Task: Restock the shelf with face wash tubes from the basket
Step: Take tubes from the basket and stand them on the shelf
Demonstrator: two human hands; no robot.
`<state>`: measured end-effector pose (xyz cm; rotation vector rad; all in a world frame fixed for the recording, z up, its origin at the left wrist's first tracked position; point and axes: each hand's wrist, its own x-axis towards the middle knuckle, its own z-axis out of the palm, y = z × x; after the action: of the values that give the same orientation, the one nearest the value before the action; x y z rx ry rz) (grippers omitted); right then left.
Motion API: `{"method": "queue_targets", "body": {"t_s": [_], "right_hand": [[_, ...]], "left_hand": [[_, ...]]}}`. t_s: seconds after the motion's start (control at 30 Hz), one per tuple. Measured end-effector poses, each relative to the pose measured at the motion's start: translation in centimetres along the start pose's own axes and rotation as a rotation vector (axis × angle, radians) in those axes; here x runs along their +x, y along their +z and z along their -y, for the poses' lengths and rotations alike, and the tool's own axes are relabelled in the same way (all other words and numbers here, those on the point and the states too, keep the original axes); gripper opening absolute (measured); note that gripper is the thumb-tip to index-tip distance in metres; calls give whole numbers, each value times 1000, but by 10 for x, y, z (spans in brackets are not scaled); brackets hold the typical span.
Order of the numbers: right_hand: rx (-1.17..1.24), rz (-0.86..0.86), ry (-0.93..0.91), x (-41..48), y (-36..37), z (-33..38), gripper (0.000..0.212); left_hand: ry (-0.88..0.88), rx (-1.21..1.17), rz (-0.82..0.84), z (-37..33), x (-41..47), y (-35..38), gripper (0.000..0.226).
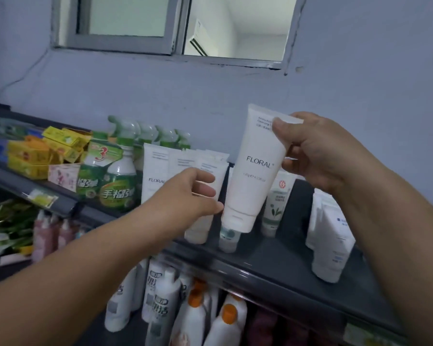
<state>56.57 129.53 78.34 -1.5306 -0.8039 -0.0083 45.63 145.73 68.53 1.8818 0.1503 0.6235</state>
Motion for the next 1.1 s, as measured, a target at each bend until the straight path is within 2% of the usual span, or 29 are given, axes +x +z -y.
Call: {"method": "queue_targets", "body": {"t_s": [0.07,0.17,0.27,0.4,0.47,0.57,0.6,0.67,0.77,0.8,0.87,0.9,1.0,1.1], "right_hand": [[40,-35,-8,7,7,5,10],[80,-98,-36,17,16,14,24],[94,-146,-83,23,25,23,18],[47,-145,-110,28,38,31,38],[13,-101,-106,28,46,31,30],[-1,17,-96,24,60,26,14],[-2,60,-94,22,66,24,12],[-5,129,-82,17,71,20,8],[9,120,-65,16,58,19,13],[-67,52,-72,19,48,17,17],[-409,-104,-95,26,27,5,24],[-587,-121,-79,28,19,-5,29],[-877,22,64,31,12,-38,51],[-913,90,90,31,18,-59,49]], "left_hand": [[-9,-2,-30,4,3,-16,35],[2,3,-114,10,11,-35,27],[6,7,-183,17,18,-49,23],[-22,-11,-185,25,22,-58,21],[33,-69,-169,18,23,-59,29],[158,-129,-58,-8,25,-57,65],[186,-147,-4,-18,25,-53,69],[216,-165,53,-32,26,-45,51],[201,-189,-8,-34,33,-34,30],[192,-206,-17,-30,35,-32,28],[174,-235,-15,-22,36,-28,21],[171,-241,-9,-18,37,-25,18],[155,-264,6,-10,36,-14,18],[129,-293,22,-8,35,-2,24]]}}
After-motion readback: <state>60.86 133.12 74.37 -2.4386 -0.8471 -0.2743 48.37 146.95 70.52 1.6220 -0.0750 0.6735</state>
